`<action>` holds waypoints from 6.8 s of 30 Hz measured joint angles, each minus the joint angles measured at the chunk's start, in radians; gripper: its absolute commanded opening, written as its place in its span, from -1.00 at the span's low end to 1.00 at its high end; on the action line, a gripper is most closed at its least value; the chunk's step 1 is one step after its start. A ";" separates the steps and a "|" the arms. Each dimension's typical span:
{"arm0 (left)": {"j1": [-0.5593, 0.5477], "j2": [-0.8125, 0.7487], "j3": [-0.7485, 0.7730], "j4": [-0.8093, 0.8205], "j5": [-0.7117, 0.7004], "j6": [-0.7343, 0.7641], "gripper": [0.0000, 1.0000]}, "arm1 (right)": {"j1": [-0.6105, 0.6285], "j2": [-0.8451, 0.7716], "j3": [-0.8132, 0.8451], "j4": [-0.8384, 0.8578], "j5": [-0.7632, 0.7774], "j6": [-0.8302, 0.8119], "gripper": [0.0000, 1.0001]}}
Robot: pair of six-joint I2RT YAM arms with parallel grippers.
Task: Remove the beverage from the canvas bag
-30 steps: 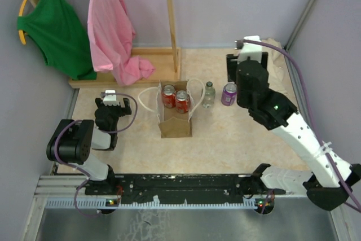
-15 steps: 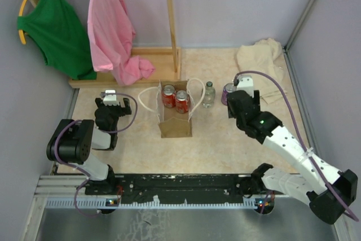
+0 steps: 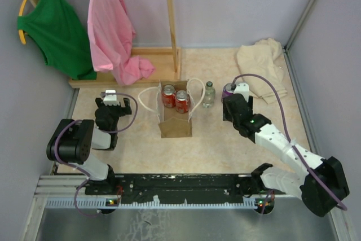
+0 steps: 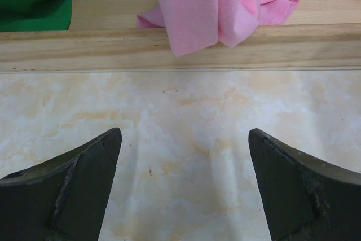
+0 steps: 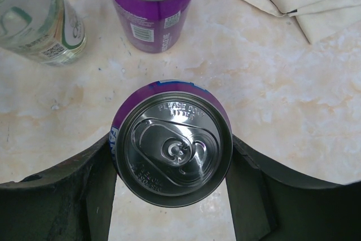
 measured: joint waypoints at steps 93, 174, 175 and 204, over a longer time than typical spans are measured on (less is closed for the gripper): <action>-0.001 0.000 0.000 0.000 0.000 0.000 1.00 | 0.272 0.752 0.785 0.018 -0.359 -0.440 0.89; -0.001 0.000 0.000 0.000 0.000 0.000 1.00 | 0.381 0.517 0.968 -0.069 -0.085 -0.428 -1.00; -0.001 0.000 0.000 0.000 0.000 0.000 1.00 | 0.382 0.492 0.956 -0.053 -0.060 -0.438 -1.00; -0.001 0.000 0.000 0.000 0.000 0.000 1.00 | 0.256 0.097 0.410 -0.180 0.124 -0.167 -1.00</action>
